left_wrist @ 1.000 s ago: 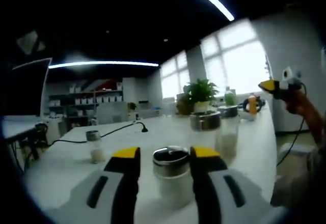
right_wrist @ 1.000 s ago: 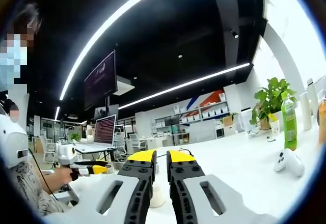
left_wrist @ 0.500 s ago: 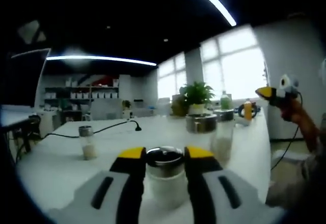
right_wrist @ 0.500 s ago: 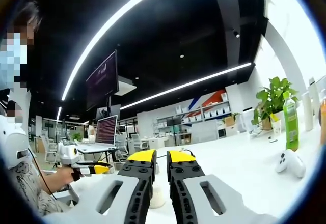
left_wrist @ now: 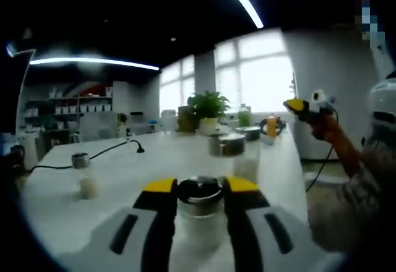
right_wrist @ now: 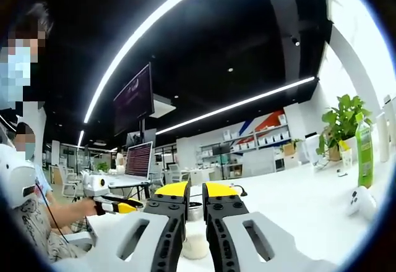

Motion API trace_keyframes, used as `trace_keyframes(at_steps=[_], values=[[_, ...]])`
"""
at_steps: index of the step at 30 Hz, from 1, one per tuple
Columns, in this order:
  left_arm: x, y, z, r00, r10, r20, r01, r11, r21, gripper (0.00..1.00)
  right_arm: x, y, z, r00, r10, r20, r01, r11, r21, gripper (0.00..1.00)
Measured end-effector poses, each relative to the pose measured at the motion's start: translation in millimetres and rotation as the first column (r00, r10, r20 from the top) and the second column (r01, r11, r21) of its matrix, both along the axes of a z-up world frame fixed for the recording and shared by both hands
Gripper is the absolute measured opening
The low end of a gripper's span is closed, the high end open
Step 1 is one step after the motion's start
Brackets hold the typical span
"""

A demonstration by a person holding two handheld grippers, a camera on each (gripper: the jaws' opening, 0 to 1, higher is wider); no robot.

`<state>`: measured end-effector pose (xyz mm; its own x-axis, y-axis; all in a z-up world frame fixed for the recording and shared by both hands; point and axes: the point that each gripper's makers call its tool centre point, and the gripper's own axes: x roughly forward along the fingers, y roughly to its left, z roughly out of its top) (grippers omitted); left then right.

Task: Rotate the seasoning bottle until the label or dispensing opening points toward the visible target arrow and the bottle remains upright within the marked orientation range

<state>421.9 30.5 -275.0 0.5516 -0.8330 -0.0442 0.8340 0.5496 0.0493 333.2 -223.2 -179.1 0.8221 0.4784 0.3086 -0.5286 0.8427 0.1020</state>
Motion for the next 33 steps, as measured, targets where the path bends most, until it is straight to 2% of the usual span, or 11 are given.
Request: trace_keyframes(at_steps=[2,3,8,14,17,21,30,33], values=[[-3.8,-3,0.1,0.997,-0.073,0.007,0.073,0.997,-0.010,0.31,2,2,2.2,1.000,0.016,0.005,-0.016,1.000,0.000,0.06],[-6.6,-4,-0.4,0.994,-0.111,-0.011,0.110,0.994,-0.025,0.31,4,3,3.3,1.000,0.024,0.008,-0.024,1.000,-0.001,0.06],[-0.9,-3,0.2,0.988,-0.152,-0.009,0.152,0.988,-0.015,0.31,11,7,7.6,0.998,0.064,0.020,-0.064,0.998,-0.001,0.06],[0.3,-5,-0.6,0.977,-0.214,-0.028,0.215,0.975,0.048,0.31,23,14,11.1,0.994,0.110,0.027,-0.110,0.994,0.006,0.06],[1.8,-5,-0.9,0.970,-0.240,-0.037,0.242,0.968,0.059,0.31,27,19,13.9,0.991,0.135,0.027,-0.134,0.991,-0.022,0.06],[3.2,-4,-0.2,0.962,-0.267,-0.050,0.270,0.961,0.067,0.31,29,23,25.9,0.984,0.166,0.057,-0.165,0.986,-0.025,0.07],[5.1,-3,1.7,0.956,-0.291,-0.045,0.294,0.954,0.057,0.32,34,24,23.9,0.982,0.182,0.051,-0.181,0.983,-0.016,0.07],[6.9,-1,3.2,0.957,-0.280,-0.077,0.283,0.959,0.028,0.32,34,22,25.0,0.983,0.175,0.054,-0.175,0.985,-0.010,0.07]])
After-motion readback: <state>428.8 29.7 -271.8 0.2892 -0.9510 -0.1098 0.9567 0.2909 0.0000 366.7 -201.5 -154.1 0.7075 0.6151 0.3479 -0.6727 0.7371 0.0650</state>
